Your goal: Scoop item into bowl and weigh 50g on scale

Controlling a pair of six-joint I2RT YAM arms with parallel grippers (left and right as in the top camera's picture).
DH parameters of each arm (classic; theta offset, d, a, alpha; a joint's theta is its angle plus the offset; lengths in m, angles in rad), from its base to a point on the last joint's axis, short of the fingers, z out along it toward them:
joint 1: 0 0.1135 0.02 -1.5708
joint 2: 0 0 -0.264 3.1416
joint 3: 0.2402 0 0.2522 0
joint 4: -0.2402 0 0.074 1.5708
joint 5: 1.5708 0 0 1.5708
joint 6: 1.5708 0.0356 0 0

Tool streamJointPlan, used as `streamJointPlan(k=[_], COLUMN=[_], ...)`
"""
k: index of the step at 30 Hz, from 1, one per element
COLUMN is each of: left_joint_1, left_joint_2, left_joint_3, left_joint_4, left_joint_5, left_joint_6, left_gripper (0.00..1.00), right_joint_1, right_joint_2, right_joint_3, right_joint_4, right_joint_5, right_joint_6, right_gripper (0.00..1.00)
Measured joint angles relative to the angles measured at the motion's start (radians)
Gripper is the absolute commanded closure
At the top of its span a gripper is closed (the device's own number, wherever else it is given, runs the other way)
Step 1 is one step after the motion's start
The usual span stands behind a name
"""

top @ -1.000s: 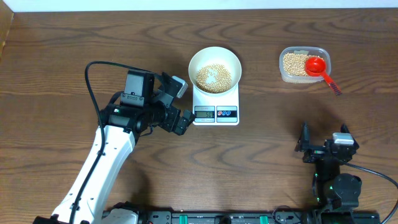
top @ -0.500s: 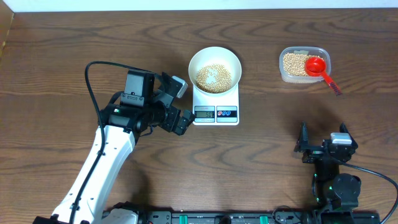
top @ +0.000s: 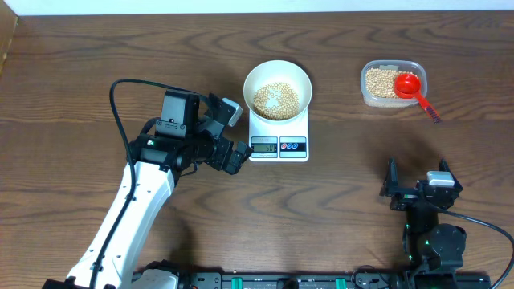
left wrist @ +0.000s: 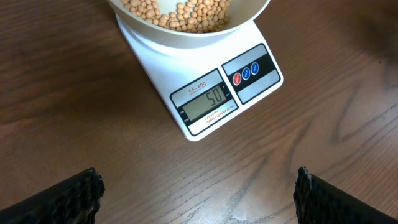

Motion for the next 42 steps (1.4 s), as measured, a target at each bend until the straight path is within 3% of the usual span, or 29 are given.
streamJointPlan(k=[20, 34, 42], left_joint_1=[0.000, 0.020, 0.163], left_joint_2=[-0.027, -0.383, -0.739], left_joint_3=[-0.002, -0.035, -0.307], left_joint_4=[0.000, 0.054, 0.270], left_joint_5=[0.000, -0.101, -0.160], left_joint_6=[0.000, 0.000, 0.000], left_gripper=[0.00, 0.00, 0.00], right_joint_1=[0.000, 0.000, 0.000], right_joint_2=[0.000, 0.000, -0.003], right_joint_3=[0.000, 0.000, 0.000], right_joint_4=[0.000, 0.000, 0.000], right_joint_5=[0.000, 0.000, 0.000], right_joint_6=[0.000, 0.000, 0.000], right_gripper=[0.01, 0.01, 0.01])
